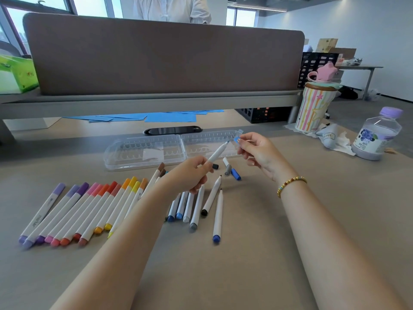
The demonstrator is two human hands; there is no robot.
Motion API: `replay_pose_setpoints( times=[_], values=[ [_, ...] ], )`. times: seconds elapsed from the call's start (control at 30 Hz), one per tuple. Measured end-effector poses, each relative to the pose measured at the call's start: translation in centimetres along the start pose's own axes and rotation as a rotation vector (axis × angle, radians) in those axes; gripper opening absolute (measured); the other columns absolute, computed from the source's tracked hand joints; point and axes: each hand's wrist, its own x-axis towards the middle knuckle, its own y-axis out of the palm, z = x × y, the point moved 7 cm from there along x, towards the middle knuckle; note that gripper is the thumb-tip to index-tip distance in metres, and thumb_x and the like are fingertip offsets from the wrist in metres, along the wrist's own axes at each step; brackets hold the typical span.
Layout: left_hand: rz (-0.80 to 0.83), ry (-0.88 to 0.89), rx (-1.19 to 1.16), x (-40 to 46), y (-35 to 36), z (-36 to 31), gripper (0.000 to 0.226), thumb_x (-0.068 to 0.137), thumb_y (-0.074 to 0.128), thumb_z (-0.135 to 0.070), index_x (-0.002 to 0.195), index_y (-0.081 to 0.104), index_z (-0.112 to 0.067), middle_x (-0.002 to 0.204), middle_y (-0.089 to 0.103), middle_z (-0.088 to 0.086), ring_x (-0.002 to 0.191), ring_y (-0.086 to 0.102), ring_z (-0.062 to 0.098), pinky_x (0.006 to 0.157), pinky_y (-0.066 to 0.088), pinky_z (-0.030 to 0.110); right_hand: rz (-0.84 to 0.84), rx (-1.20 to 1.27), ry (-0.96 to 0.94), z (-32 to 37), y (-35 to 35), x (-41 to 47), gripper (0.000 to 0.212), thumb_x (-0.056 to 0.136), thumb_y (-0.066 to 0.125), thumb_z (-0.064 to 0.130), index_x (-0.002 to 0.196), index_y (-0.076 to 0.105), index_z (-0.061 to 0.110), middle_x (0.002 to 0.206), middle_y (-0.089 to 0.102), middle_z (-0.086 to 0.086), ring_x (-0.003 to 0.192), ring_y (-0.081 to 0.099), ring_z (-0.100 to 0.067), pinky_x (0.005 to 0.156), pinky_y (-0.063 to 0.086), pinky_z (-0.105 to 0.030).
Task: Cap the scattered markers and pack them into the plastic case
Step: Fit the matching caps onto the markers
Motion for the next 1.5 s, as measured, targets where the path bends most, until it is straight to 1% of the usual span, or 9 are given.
replay_pose_setpoints(
  times=[0.13, 0.33, 0.7, 0.9, 1.07, 1.27, 1.37, 1.43, 1.5],
  values=[
    [0.045, -0.029, -0.044, -0.2, 0.2, -0.1, 0.025, 0.1, 0.039, -0.03, 0.09, 0.059, -0.021, 0.069, 0.058, -0.002, 0.056, 0.05, 0.008, 0.058, 0.046, 0.02, 0.011, 0.01, -0.006, 0.1, 0.2, 0.0, 0.023, 0.099, 0.046, 0.02, 0.084, 0.062, 0.013, 0.06, 0.036, 0.001, 0.05, 0.03, -0.008, 0.041, 0.024, -0.018],
    [0.14, -0.055, -0.159, -0.7, 0.6, -0.1, 0.027, 0.099, 0.042, -0.03, 0.093, 0.065, -0.018, 0.074, 0.071, -0.005, 0.063, 0.057, 0.007, 0.064, 0.048, 0.02, 0.033, 0.107, 0.012, 0.4, 0.4, 0.0, 0.028, 0.1, 0.042, 0.019, 0.082, 0.062, 0.011, 0.059, 0.036, 0.002, 0.049, 0.029, -0.007, 0.041, 0.023, -0.017],
    [0.153, -0.084, -0.18, -0.8, 0.6, 0.0, 0.027, 0.099, 0.042, -0.031, 0.095, 0.063, -0.016, 0.073, 0.072, -0.005, 0.059, 0.057, 0.006, 0.065, 0.048, 0.021, 0.068, -0.066, -0.012, 0.9, 0.6, -0.1, 0.031, 0.1, 0.041, 0.021, 0.078, 0.061, 0.013, 0.058, 0.035, 0.002, 0.052, 0.027, -0.009, 0.042, 0.025, -0.017],
    [0.14, -0.089, -0.228, -1.0, 0.5, -0.2, 0.03, 0.099, 0.041, -0.032, 0.091, 0.063, -0.014, 0.067, 0.07, -0.004, 0.055, 0.056, 0.005, 0.061, 0.048, 0.019, 0.17, -0.186, -0.04, 1.6, 2.7, -0.6, 0.031, 0.101, 0.04, 0.023, 0.098, 0.069, 0.011, 0.062, 0.038, 0.002, 0.055, 0.032, -0.008, 0.047, 0.031, -0.018],
    [0.126, -0.1, -0.348, -1.4, 1.0, -0.6, 0.03, 0.101, 0.035, -0.031, 0.09, 0.054, -0.01, 0.053, 0.049, -0.003, 0.044, 0.048, 0.007, 0.045, 0.044, 0.016, 0.145, -0.218, -0.044, 1.7, 4.0, -0.7, 0.032, 0.101, 0.039, 0.021, 0.117, 0.065, 0.01, 0.067, 0.046, 0.003, 0.058, 0.039, -0.007, 0.049, 0.034, -0.015],
    [0.079, -0.077, -0.273, -1.3, 0.9, -1.1, 0.031, 0.102, 0.032, -0.032, 0.085, 0.049, -0.012, 0.05, 0.043, -0.004, 0.039, 0.042, 0.006, 0.045, 0.039, 0.017, 0.142, -0.241, -0.061, 2.2, 4.4, -1.0, 0.031, 0.101, 0.038, 0.019, 0.12, 0.063, 0.013, 0.072, 0.051, 0.001, 0.063, 0.044, -0.008, 0.054, 0.038, -0.016],
    [0.065, -0.073, -0.259, -1.5, 0.8, -1.5, 0.031, 0.102, 0.032, -0.031, 0.085, 0.049, -0.011, 0.054, 0.046, -0.002, 0.041, 0.046, 0.007, 0.045, 0.043, 0.018, 0.133, -0.208, -0.07, 2.6, 4.5, -1.1, 0.032, 0.101, 0.038, 0.019, 0.12, 0.063, 0.014, 0.073, 0.051, 0.001, 0.065, 0.045, -0.008, 0.055, 0.038, -0.016],
    [0.045, -0.075, -0.151, -1.6, 0.1, -1.9, 0.03, 0.101, 0.036, -0.031, 0.086, 0.053, -0.011, 0.061, 0.056, 0.001, 0.049, 0.057, 0.009, 0.051, 0.05, 0.019, 0.162, -0.195, -0.075, 2.8, 5.3, -1.4, 0.031, 0.101, 0.039, 0.02, 0.119, 0.064, 0.016, 0.075, 0.053, 0.001, 0.067, 0.046, -0.008, 0.056, 0.038, -0.016],
    [0.006, -0.064, 0.09, -1.5, -1.3, -2.0, 0.031, 0.099, 0.041, -0.033, 0.083, 0.06, -0.015, 0.067, 0.059, -0.002, 0.058, 0.056, 0.009, 0.059, 0.049, 0.018, 0.2, -0.212, -0.098, 3.2, 6.3, -1.8, 0.03, 0.101, 0.039, 0.02, 0.117, 0.064, 0.017, 0.076, 0.054, 0.003, 0.068, 0.046, -0.007, 0.058, 0.038, -0.018]
  ],
)
